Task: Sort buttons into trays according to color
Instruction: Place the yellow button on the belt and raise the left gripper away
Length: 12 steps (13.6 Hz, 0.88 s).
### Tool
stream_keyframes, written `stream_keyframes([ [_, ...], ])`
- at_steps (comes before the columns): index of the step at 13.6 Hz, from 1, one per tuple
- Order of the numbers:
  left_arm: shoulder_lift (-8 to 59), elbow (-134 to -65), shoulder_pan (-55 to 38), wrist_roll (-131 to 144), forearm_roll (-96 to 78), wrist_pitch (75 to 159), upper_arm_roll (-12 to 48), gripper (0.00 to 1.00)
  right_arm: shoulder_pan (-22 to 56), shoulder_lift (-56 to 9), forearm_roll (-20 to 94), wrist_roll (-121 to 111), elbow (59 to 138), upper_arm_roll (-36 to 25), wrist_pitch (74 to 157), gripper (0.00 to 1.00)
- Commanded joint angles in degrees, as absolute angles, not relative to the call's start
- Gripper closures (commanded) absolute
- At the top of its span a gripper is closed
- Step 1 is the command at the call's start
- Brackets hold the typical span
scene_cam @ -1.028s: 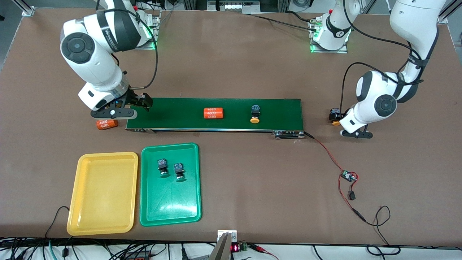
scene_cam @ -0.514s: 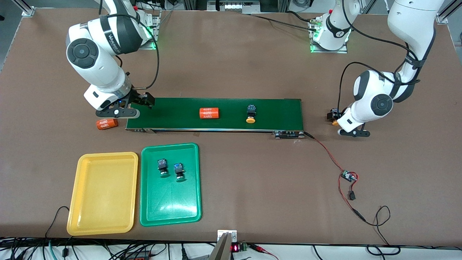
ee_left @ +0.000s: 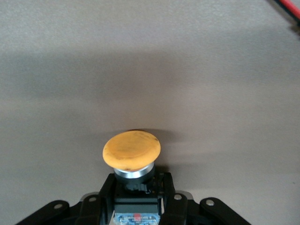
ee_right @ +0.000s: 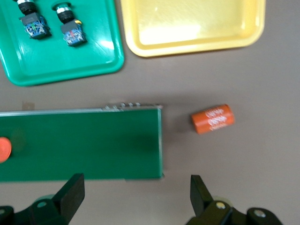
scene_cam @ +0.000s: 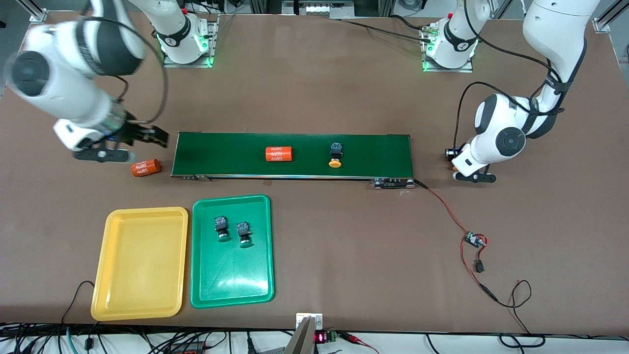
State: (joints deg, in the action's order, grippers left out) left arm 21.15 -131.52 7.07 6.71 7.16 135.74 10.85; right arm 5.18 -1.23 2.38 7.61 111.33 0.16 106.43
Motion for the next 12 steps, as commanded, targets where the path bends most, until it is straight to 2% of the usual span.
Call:
stream_keyframes([
  [1, 17.5, -128.2, 7.1, 7.6, 6.9, 129.1, 12.2, 0.71, 5.0, -1.3, 4.5, 1.9, 102.8, -4.0, 96.0, 0.0],
  [3, 17.5, -122.3, 6.9, 7.6, 6.3, 122.6, 13.3, 0.71, 4.9, -2.5, 4.4, 2.5, 97.5, -5.2, 87.3, 0.0],
  [4, 17.5, -120.2, 6.9, 7.8, 4.9, 121.3, 15.4, 0.71, 4.8, -2.6, 4.3, 2.8, 97.2, -5.2, 86.8, 0.0],
  [7, 17.8, -115.9, 6.8, 15.0, -0.4, 120.9, 23.0, 0.71, 6.0, -3.3, 4.4, 3.3, 97.3, -4.7, 91.0, 0.0],
  [10, 21.1, -112.2, 4.5, 26.9, -0.4, 122.1, 30.4, 0.72, 6.8, -3.7, 4.4, 6.8, 98.1, -3.9, 93.9, 0.0],
  [12, 22.8, -112.4, 3.5, 29.8, -0.4, 124.9, 31.6, 0.72, 7.0, -4.1, 4.3, 8.2, 98.5, -3.5, 95.8, 0.0],
])
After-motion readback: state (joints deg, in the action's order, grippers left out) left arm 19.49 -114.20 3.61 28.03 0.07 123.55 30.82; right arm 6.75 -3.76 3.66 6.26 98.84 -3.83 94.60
